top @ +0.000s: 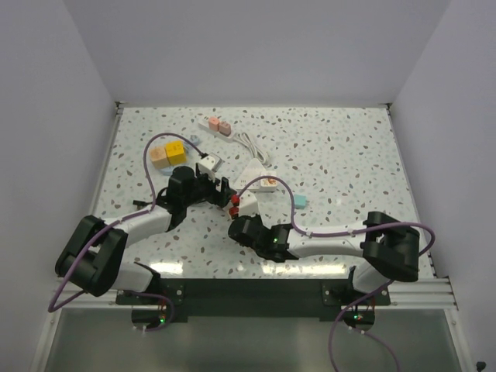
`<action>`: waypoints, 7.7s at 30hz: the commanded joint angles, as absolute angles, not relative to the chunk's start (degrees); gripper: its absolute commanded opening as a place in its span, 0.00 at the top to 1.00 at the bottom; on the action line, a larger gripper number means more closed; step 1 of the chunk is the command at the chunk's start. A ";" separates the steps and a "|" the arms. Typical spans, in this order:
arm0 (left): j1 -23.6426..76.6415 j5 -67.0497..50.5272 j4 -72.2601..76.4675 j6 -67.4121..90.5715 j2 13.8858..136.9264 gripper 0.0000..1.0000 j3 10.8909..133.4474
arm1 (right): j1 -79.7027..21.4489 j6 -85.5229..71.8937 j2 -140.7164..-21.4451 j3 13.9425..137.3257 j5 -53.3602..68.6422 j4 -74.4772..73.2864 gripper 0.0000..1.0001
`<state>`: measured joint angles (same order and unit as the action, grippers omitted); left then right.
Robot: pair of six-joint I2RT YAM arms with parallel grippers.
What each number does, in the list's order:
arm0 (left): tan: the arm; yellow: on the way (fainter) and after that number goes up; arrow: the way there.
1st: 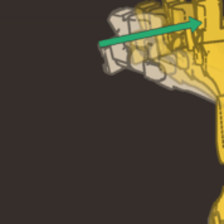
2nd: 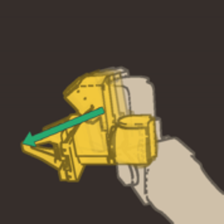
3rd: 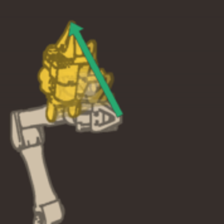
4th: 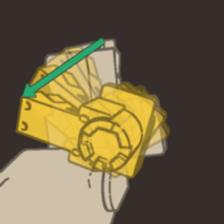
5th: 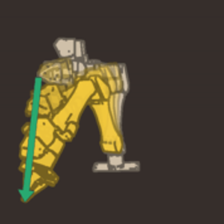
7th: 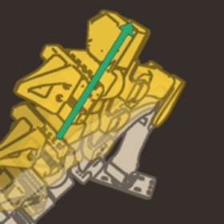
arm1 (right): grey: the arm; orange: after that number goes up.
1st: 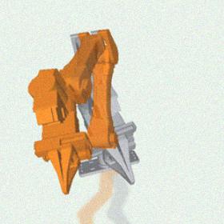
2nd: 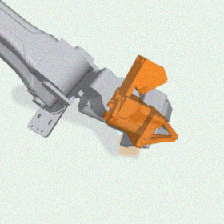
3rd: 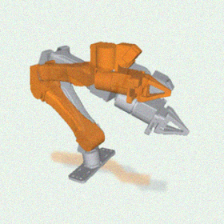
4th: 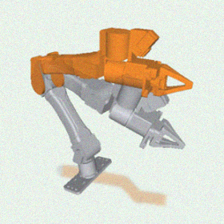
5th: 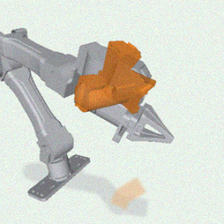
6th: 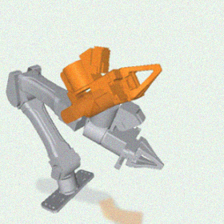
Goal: Insert the plug
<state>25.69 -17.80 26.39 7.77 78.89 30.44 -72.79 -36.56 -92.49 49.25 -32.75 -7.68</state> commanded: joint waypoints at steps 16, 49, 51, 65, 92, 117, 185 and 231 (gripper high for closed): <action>26.02 -14.07 28.39 8.26 65.31 0.10 28.21 | -79.28 -39.91 -103.45 45.70 -16.52 -19.25 1.00; 25.93 -4.13 16.79 11.25 53.88 0.08 29.79 | -68.03 -19.34 -107.92 61.96 -6.33 -0.26 1.00; 25.93 -3.69 16.35 11.25 53.96 0.08 29.79 | -67.59 -18.46 -108.89 63.97 -5.02 1.23 1.00; 25.93 -1.06 13.62 11.25 54.32 0.08 31.29 | -64.78 -17.23 -114.96 71.81 3.08 1.50 1.00; 25.93 -0.17 11.60 10.55 58.53 0.07 36.39 | -59.86 -8.17 -81.49 57.16 -10.52 -4.04 0.26; 38.14 -4.92 23.10 10.72 68.72 0.11 35.33 | -32.26 -18.98 -78.04 39.64 -13.27 -2.82 0.19; 56.25 -2.73 60.11 -6.41 80.95 0.07 31.64 | -23.99 -46.67 -64.51 30.59 45.70 33.22 0.99; 57.22 -2.47 36.83 -13.01 85.25 1.00 40.43 | -35.33 -12.48 -61.79 44.21 21.01 -8.70 0.36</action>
<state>57.04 -3.49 35.03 -11.77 86.26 38.30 -34.04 -14.68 -60.80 41.89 22.76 -6.11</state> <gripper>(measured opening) 0.580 0.640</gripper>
